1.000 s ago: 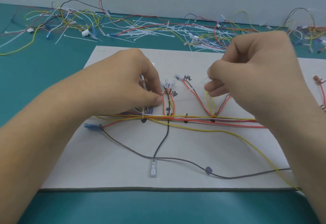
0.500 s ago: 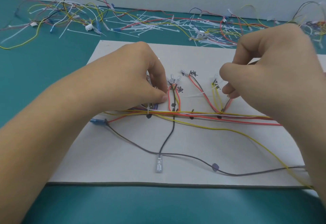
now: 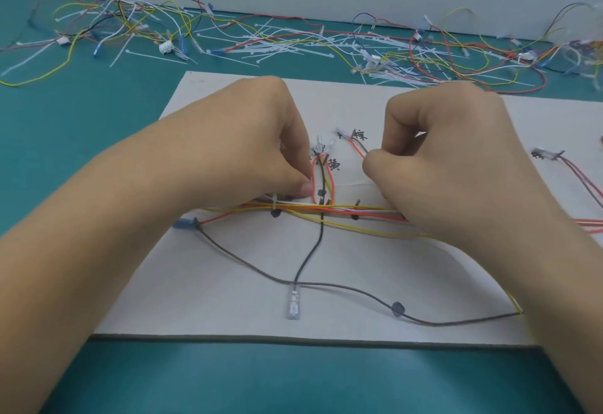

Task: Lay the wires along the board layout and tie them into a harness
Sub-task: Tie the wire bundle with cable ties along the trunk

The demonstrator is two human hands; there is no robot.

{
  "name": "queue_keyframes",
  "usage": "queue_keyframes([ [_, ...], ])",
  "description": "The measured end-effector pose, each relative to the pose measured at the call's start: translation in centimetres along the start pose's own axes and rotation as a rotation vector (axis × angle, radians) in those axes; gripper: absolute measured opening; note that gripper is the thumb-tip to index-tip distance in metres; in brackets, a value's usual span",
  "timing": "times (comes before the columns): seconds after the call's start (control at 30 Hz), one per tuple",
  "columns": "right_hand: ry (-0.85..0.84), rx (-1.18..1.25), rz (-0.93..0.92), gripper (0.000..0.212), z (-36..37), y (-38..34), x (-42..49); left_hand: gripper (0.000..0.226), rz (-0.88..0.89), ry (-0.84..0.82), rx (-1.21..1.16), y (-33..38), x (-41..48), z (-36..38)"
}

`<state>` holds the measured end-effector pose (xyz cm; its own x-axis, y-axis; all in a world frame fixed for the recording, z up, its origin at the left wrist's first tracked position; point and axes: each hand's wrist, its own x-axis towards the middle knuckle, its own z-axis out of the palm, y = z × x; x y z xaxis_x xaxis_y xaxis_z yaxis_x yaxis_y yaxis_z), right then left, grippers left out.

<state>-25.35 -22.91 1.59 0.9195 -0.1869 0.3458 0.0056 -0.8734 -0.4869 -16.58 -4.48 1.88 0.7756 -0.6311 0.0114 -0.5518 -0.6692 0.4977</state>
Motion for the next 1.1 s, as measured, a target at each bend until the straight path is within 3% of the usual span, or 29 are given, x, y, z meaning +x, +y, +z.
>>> queue_keyframes([
  [0.4,-0.085,-0.021,0.017,0.014,0.2,-0.2,-0.2,0.006,0.008,-0.016,0.11,0.4,-0.3,0.8],
  [0.6,-0.117,0.032,0.024,0.014,0.3,0.0,0.0,0.021,0.062,-0.117,0.148,0.3,-0.5,0.5],
  [0.77,-0.12,0.055,-0.015,0.016,0.6,0.0,-0.2,0.018,0.047,-0.113,0.144,-0.3,-0.6,-0.4],
  [1.1,-0.243,0.142,-0.011,0.017,0.5,0.2,0.1,0.008,0.192,-0.007,-0.098,-0.2,-0.4,-1.2],
])
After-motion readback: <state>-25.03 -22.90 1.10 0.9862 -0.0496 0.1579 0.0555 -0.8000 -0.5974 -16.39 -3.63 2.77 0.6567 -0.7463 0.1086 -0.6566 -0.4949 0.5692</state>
